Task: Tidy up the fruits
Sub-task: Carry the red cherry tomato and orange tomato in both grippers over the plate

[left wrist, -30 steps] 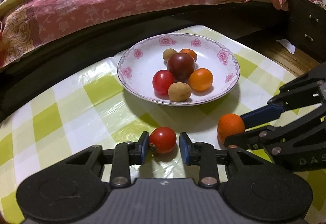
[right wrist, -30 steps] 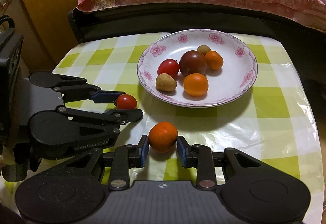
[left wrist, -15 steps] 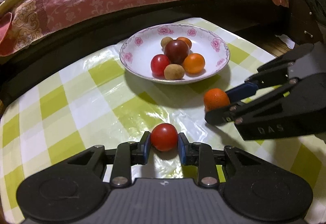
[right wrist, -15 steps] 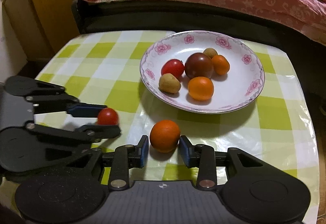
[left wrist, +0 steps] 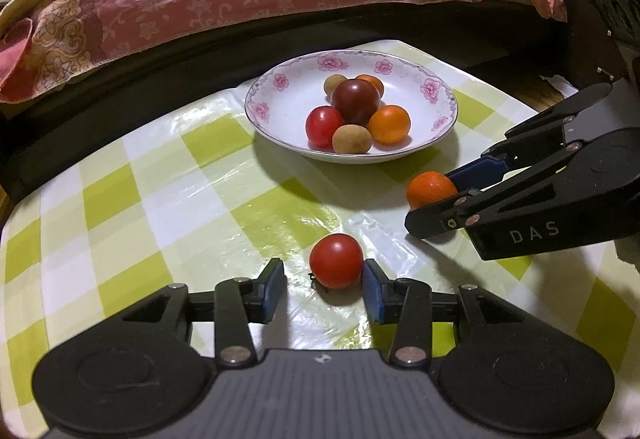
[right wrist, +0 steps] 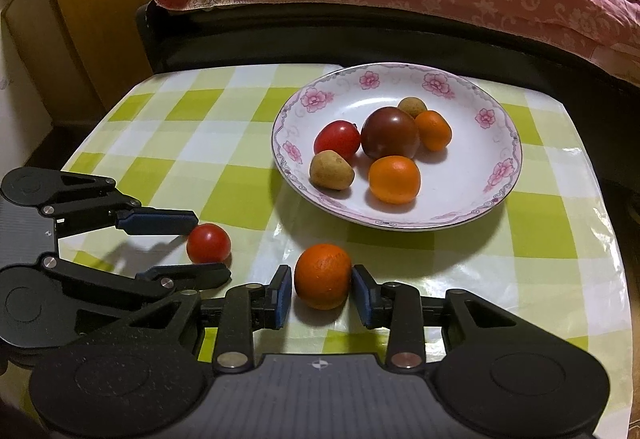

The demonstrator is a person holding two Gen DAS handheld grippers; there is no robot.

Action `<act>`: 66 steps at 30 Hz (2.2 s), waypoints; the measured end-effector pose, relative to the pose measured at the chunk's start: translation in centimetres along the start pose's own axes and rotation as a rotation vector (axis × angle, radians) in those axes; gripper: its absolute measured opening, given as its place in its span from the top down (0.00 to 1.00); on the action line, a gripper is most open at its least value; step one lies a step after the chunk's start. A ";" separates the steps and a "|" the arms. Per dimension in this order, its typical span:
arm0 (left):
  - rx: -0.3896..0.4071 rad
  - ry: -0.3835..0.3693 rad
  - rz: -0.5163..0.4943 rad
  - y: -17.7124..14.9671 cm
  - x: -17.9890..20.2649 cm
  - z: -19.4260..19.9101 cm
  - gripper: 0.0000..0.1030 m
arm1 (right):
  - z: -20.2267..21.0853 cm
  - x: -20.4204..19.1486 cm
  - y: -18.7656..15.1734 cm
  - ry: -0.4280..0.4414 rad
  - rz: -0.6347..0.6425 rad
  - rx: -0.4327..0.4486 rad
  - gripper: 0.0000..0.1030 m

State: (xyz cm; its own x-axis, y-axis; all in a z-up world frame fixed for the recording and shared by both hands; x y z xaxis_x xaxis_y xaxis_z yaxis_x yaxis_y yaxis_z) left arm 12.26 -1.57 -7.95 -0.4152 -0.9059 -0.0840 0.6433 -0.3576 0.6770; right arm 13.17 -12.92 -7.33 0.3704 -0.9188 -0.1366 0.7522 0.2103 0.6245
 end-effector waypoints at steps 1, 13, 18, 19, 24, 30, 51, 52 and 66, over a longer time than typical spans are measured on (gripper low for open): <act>0.001 0.003 -0.004 0.0 0.1 0.0 0.51 | 0.0 0.0 0.0 0.001 -0.004 -0.001 0.70; -0.018 -0.012 0.007 0.6 0.5 -0.2 0.65 | 0.1 0.0 0.1 0.000 0.002 -0.013 0.75; -0.016 -0.024 0.024 0.9 0.4 0.0 0.65 | 0.9 -0.2 0.3 0.007 -0.005 0.005 0.76; -0.011 -0.026 0.024 1.1 0.4 0.2 0.65 | 1.1 -0.2 0.4 0.009 -0.005 0.010 0.76; 0.024 -0.032 0.033 2.4 0.6 0.8 0.66 | 2.1 -0.3 0.9 0.021 -0.016 0.043 0.76; 0.056 -0.022 0.023 4.2 0.8 0.8 0.66 | 2.8 0.4 2.3 0.011 -0.040 0.085 0.76; 0.091 0.064 0.023 7.8 -0.2 -3.5 0.66 | 0.7 4.1 5.1 -0.091 -0.091 0.124 0.76; 0.088 0.062 0.023 7.9 -0.2 -3.7 0.66 | 0.7 4.1 5.2 -0.091 -0.092 0.126 0.76; 0.105 0.092 0.038 9.4 -1.1 -4.8 0.65 | -0.2 4.9 6.3 -0.102 -0.120 0.138 0.74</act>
State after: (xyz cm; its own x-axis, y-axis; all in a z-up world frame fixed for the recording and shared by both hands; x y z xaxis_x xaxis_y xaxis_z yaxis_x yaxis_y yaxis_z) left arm 21.79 -5.03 -5.00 -0.3277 -0.9371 -0.1201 0.5847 -0.3011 0.7533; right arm 19.79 -16.06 -4.22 0.2197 -0.9652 -0.1421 0.7033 0.0557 0.7087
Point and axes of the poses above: each gripper's, at about its wrist camera, not at the fingertips, and z roughly against the way its jaws point, x to its right, y to its top, the point moved 2 cm from there along -z, roughly the way its jaws point, and after that the axes turned 4 degrees about y, right-handed, at the moved point
